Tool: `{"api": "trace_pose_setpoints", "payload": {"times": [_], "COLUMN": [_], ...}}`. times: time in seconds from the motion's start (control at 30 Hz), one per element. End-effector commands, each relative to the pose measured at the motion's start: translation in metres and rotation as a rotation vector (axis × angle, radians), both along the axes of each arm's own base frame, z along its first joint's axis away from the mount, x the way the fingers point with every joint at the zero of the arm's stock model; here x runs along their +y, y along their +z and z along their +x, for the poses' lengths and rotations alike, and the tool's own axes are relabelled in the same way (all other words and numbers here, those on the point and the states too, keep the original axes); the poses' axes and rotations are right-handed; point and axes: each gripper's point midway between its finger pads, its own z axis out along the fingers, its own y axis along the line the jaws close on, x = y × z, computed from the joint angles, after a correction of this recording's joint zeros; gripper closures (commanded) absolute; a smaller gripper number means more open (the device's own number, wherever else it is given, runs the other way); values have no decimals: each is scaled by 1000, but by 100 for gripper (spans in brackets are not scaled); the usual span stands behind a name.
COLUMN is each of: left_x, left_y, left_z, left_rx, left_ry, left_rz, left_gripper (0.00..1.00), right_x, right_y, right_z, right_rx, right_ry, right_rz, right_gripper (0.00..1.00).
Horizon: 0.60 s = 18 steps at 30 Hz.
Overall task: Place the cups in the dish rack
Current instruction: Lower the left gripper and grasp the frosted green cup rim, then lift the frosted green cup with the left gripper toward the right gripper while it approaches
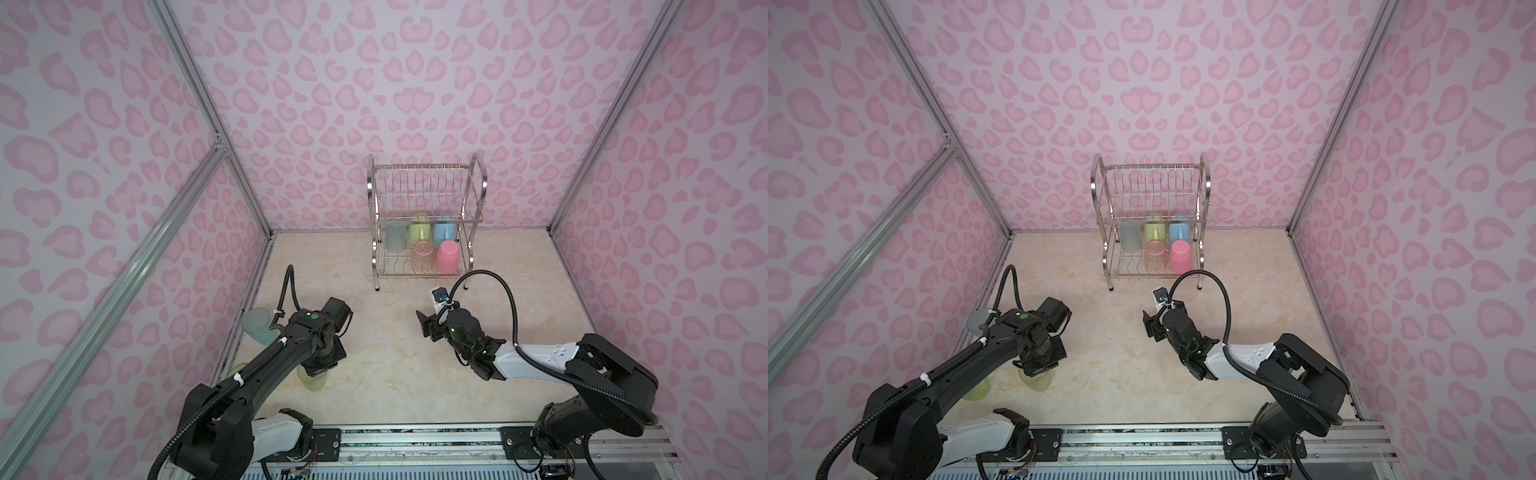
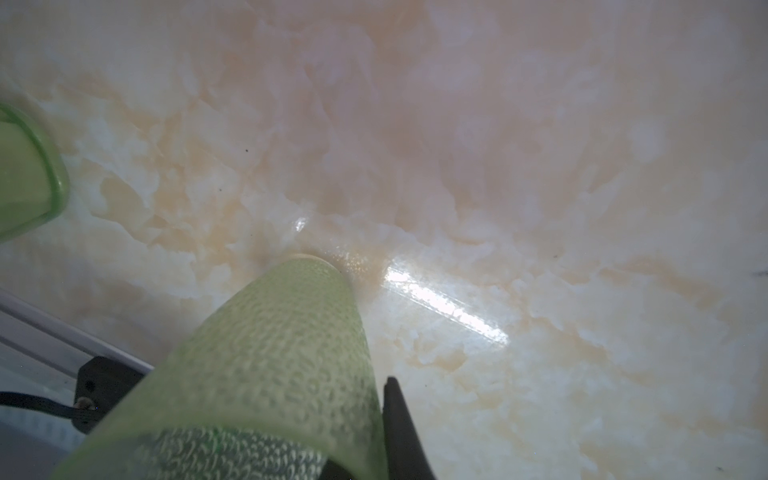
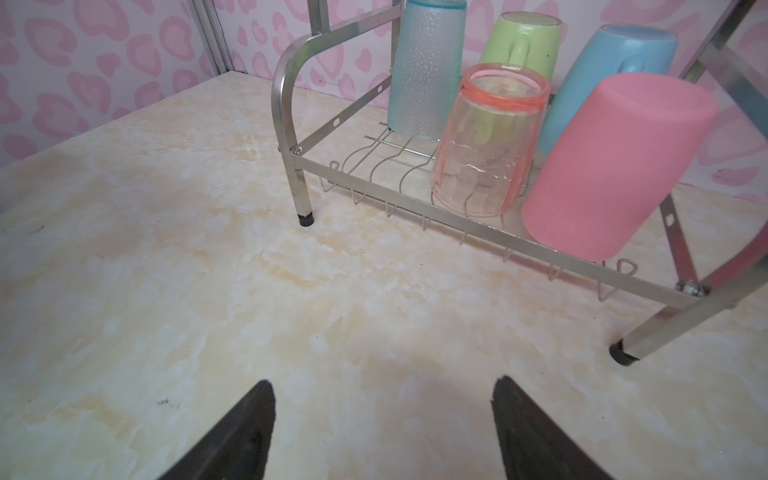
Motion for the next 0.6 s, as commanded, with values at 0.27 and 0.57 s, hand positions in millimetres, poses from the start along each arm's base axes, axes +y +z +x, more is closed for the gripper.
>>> {"api": "trace_pose_setpoints", "payload": {"times": [0.27,0.57], "left_x": [-37,-98], "left_y": [33,75], "left_z": [44,82], "left_rx": [-215,-439], "left_ry": [-93,-204], "left_rz": [-184,-511], "left_gripper": [97,97], "right_x": [3,4], "right_y": [2,0], "right_z": [4,5], "right_rx": [-4,22], "right_ry": [-12,-7], "right_rz": [21,59], "right_gripper": [18,17]}}
